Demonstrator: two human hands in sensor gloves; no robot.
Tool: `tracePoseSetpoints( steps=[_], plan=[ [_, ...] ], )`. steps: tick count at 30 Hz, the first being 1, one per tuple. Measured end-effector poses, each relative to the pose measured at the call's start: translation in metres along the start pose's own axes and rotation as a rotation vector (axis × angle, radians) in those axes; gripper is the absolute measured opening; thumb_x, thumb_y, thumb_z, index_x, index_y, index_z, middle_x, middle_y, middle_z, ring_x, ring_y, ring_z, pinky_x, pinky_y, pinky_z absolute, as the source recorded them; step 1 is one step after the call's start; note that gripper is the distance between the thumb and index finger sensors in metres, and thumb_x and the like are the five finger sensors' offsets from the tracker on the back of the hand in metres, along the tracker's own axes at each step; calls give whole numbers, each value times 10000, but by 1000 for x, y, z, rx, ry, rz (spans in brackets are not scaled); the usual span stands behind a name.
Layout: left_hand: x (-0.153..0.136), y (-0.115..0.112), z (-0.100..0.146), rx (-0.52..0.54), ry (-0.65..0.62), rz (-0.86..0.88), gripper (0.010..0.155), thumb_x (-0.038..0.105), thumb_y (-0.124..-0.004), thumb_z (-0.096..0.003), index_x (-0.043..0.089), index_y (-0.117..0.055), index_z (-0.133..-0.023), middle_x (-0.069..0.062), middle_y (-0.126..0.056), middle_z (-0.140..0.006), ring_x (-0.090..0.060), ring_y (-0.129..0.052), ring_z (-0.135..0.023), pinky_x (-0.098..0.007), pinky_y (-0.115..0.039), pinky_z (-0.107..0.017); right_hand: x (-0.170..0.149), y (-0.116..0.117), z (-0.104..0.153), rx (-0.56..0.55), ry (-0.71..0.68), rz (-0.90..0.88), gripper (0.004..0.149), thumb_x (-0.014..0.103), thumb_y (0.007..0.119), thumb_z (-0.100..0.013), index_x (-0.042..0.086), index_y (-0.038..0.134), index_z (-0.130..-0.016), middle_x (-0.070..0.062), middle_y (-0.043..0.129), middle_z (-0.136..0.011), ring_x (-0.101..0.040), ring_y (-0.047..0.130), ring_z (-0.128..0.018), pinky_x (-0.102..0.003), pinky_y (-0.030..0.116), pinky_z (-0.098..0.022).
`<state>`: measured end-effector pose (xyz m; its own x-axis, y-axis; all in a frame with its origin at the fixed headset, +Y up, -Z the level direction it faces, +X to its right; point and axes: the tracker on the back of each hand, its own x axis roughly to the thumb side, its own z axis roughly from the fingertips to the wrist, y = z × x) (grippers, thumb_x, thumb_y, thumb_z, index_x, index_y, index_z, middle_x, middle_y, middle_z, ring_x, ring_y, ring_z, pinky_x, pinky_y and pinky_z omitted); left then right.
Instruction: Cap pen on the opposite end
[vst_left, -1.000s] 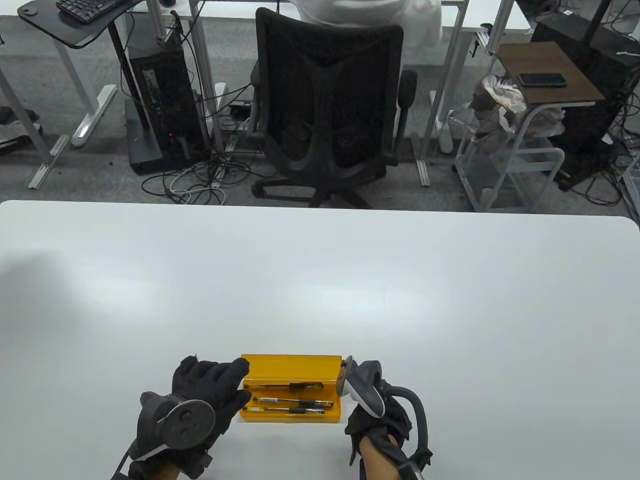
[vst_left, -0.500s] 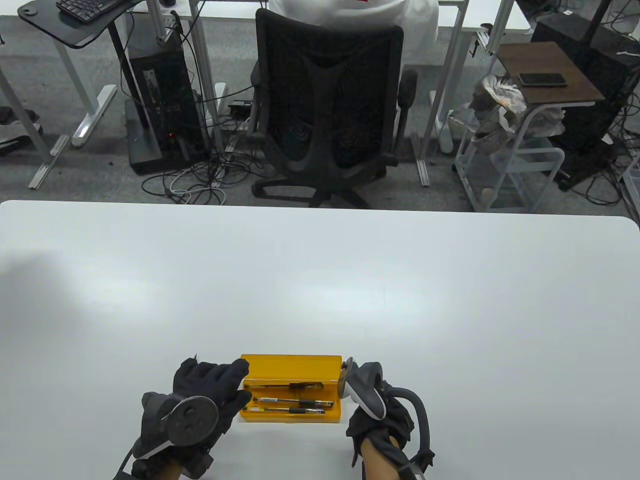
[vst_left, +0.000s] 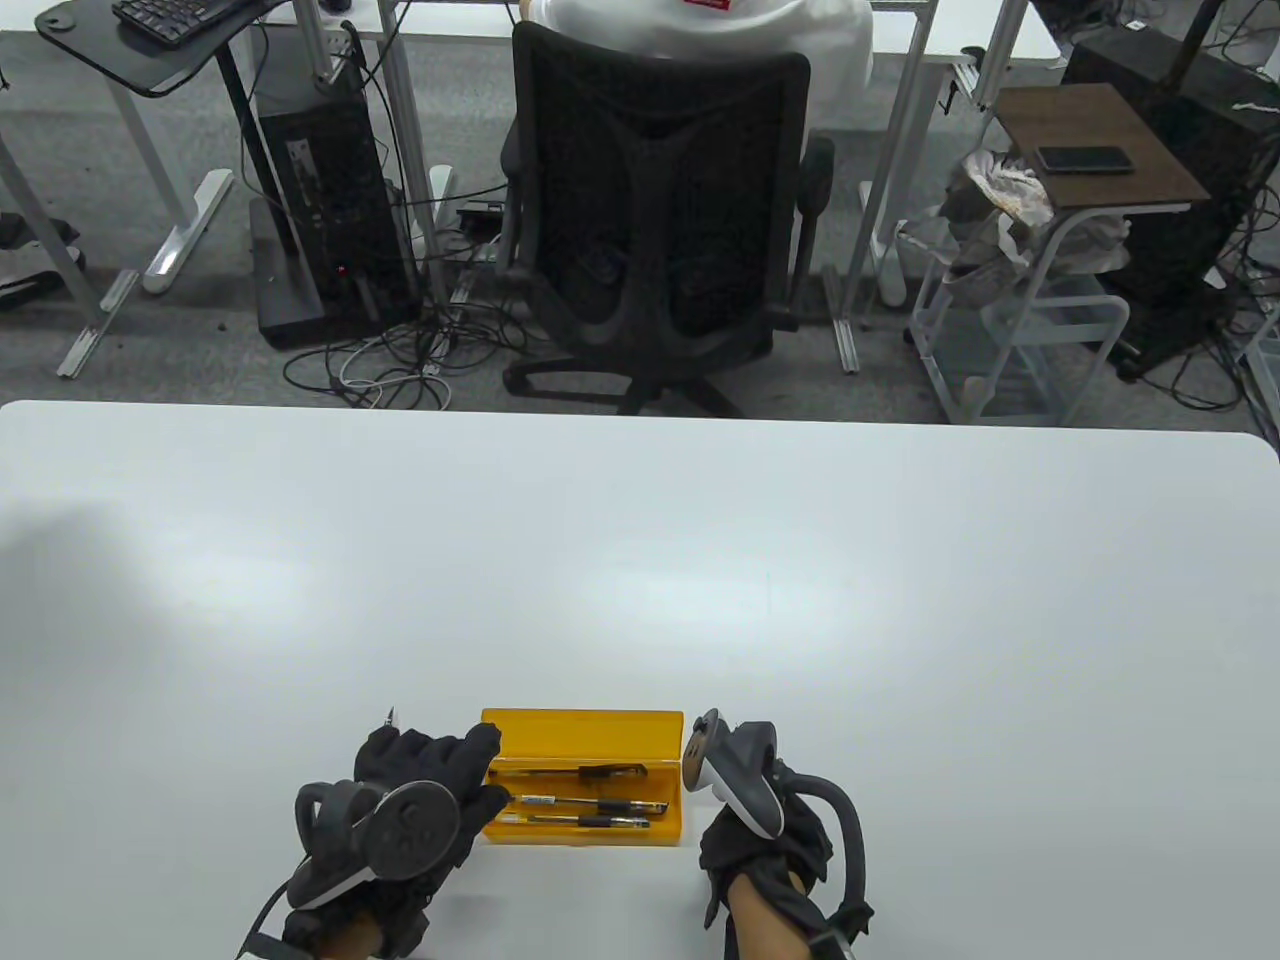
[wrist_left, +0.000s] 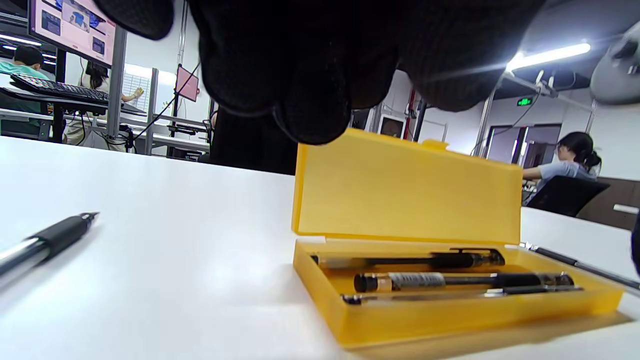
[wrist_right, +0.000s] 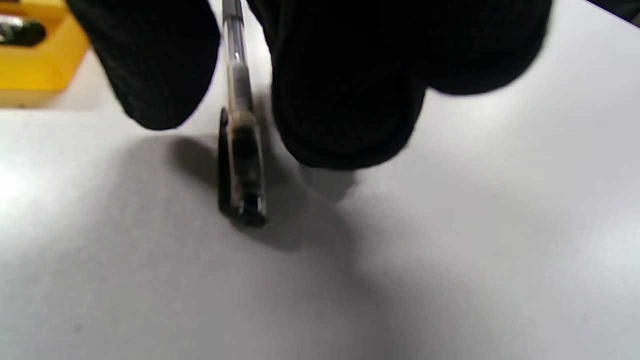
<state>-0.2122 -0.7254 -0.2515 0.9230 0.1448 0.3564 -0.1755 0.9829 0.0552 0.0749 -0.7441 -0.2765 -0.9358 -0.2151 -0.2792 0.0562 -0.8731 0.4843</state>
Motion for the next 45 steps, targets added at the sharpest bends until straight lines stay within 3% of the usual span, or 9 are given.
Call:
tracePoseSetpoints(
  steps=[6,16,23,33,37,45],
  plan=[
    [9,-16,-6,-76,2,-92,620,460,-826,-506,187,-715,-1051,-150,-911,-873,-387,-817,-774,-717,-476,-690,6,-24,22,-219,-94,-110,667,478,892,-378,51,829,-887,-89,1032,-602,-179,1033,-344,-362,873,-258],
    [15,-41,-16,-186,34,-273,657,482,-825,-497,216,-673,-1078,-150,-899,-880,-378,-811,-767,-700,-489,-695,27,-32,33,-347,-326,-252,477,411,886,-392,193,895,-816,-31,1020,-554,-173,1010,-340,-373,858,-277],
    [9,-47,-18,-210,73,-246,701,492,-832,-488,209,-631,-1097,-141,-885,-889,-372,-797,-780,-708,-470,-705,68,-24,38,-386,-545,-87,401,377,880,-380,257,932,-759,-28,981,-630,-196,986,-419,-407,839,-348],
    [4,-48,-20,-259,99,-197,699,500,-815,-489,235,-592,-1097,-156,-844,-940,-389,-754,-824,-732,-438,-707,104,3,24,-481,-551,183,384,361,875,-373,264,935,-740,-19,967,-612,-193,969,-420,-420,827,-374],
    [4,-47,-21,-268,102,-186,698,502,-810,-489,242,-587,-1097,-156,-838,-947,-390,-749,-829,-733,-435,-708,107,6,26,-541,-572,200,383,354,878,-361,241,941,-721,-21,978,-594,-195,973,-407,-422,833,-368],
    [2,-46,-21,-284,108,-168,697,511,-802,-487,258,-580,-1097,-161,-825,-961,-392,-737,-841,-736,-427,-711,109,11,26,-552,-598,208,371,337,859,-369,190,905,-707,-40,976,-570,-191,965,-392,-421,827,-366]
  ],
)
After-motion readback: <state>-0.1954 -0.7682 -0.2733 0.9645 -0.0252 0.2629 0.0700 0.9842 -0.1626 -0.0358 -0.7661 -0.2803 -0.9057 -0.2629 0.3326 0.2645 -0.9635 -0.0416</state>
